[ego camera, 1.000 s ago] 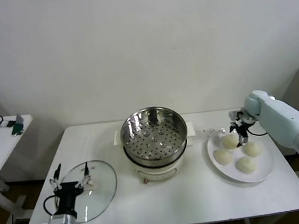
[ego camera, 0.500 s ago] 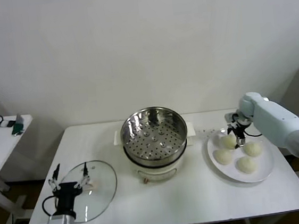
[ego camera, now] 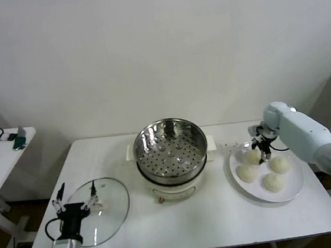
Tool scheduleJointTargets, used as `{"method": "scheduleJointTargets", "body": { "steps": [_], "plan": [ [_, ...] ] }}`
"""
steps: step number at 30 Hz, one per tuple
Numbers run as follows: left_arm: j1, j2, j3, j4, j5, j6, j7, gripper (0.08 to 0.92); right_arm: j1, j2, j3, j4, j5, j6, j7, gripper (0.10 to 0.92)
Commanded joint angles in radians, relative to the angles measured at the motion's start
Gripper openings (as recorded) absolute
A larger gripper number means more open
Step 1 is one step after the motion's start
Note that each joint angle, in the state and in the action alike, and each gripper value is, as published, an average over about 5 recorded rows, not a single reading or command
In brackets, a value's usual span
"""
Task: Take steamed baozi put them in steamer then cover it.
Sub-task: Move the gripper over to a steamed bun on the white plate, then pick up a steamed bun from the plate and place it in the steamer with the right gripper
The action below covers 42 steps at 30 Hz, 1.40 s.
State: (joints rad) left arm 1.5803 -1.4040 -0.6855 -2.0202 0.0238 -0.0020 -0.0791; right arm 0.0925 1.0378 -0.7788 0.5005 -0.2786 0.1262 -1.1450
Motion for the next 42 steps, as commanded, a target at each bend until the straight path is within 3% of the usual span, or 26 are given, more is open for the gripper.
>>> {"method": "scheduleJointTargets", "body": {
  "steps": [1, 12, 20, 31, 42],
  "plan": [
    [0.001, -0.001, -0.001, -0.002, -0.003, 0.001, -0.001, 0.823, 0.058, -0.007, -0.045, 0.033, 0.029, 0.010, -0.002, 0.696],
    [0.013, -0.002, -0.002, -0.015, -0.010, 0.002, -0.002, 0.823, 0.455, -0.001, -0.406, 0.232, 0.297, 0.063, -0.026, 0.700],
    [0.025, -0.005, 0.008, -0.021, -0.012, 0.001, -0.003, 0.823, 0.678, 0.085, -0.542, 0.381, 0.342, 0.159, -0.051, 0.700],
    [0.047, -0.006, 0.011, -0.030, -0.024, -0.003, -0.003, 0.823, 0.671, 0.261, -0.558, 0.526, 0.193, 0.266, -0.025, 0.696],
    [0.058, 0.003, 0.004, -0.024, -0.042, -0.005, -0.003, 0.823, 0.462, 0.426, -0.466, 0.438, -0.089, 0.382, 0.013, 0.704]
  ]
}}
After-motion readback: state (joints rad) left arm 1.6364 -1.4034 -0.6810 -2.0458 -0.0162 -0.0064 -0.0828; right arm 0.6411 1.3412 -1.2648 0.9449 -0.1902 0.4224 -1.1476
